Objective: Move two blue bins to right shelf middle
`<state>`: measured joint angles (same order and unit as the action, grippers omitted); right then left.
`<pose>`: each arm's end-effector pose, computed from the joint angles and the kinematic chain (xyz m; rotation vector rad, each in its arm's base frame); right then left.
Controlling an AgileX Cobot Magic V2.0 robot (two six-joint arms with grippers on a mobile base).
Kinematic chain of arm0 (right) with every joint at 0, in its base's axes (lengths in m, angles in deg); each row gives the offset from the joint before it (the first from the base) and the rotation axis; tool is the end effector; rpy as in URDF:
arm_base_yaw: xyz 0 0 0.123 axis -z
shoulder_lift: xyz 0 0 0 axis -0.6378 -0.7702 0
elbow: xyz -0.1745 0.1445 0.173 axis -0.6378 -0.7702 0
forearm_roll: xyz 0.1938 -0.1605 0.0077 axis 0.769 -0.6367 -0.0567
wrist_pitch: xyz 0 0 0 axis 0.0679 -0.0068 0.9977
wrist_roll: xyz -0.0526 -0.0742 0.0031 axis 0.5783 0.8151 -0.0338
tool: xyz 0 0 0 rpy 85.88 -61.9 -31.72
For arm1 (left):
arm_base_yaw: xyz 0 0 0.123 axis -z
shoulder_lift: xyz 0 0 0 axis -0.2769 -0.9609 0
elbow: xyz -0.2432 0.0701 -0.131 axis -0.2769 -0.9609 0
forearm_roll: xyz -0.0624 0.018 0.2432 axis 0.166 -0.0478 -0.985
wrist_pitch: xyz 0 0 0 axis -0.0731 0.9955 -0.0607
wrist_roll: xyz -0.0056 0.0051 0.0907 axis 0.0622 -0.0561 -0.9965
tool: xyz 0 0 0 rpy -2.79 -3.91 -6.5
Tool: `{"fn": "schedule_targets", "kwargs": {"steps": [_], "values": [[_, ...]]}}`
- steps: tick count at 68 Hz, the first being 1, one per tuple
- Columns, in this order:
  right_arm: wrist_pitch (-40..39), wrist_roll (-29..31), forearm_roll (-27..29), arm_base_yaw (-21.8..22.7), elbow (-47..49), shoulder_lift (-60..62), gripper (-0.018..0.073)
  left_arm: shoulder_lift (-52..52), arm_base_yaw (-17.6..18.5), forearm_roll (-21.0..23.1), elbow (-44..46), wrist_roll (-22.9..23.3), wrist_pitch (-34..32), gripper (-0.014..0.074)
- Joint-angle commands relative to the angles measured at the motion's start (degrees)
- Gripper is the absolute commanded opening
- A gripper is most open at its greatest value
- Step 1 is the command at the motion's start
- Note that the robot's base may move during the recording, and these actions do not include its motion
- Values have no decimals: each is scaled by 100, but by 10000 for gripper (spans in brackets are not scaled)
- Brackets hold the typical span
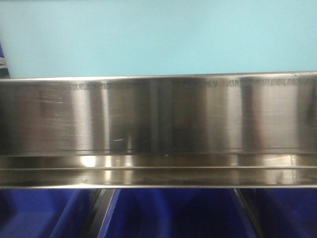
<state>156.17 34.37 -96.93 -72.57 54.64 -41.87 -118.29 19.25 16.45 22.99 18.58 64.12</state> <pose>0.2043 0.1162 0.3878 -0.0638 2.6189 0.1790 0.2405 -0.1629 0.3675 0.1527 2.7283 -0.2344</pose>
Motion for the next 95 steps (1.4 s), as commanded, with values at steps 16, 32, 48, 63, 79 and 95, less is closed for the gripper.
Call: {"fn": "schedule_targets", "kwargs": {"steps": [16,32,48,63,79,95], "values": [[-36,48,0,-14,-13,82,285,288,-3,-165,6,-52,-16,484],[-36,48,-10,-14,-13,82,285,288,-3,-165,-251,-52,-16,484],[-36,48,-10,-14,-34,82,285,288,-3,-165,-307,-52,-16,484],[-36,48,28,-14,-328,82,285,288,-3,-165,-307,-52,-16,484],[-36,48,29,-14,-159,82,285,288,-3,-153,-307,-52,-16,484],[-36,48,7,-14,-76,82,285,288,-3,-153,-307,-52,-16,484]]}}
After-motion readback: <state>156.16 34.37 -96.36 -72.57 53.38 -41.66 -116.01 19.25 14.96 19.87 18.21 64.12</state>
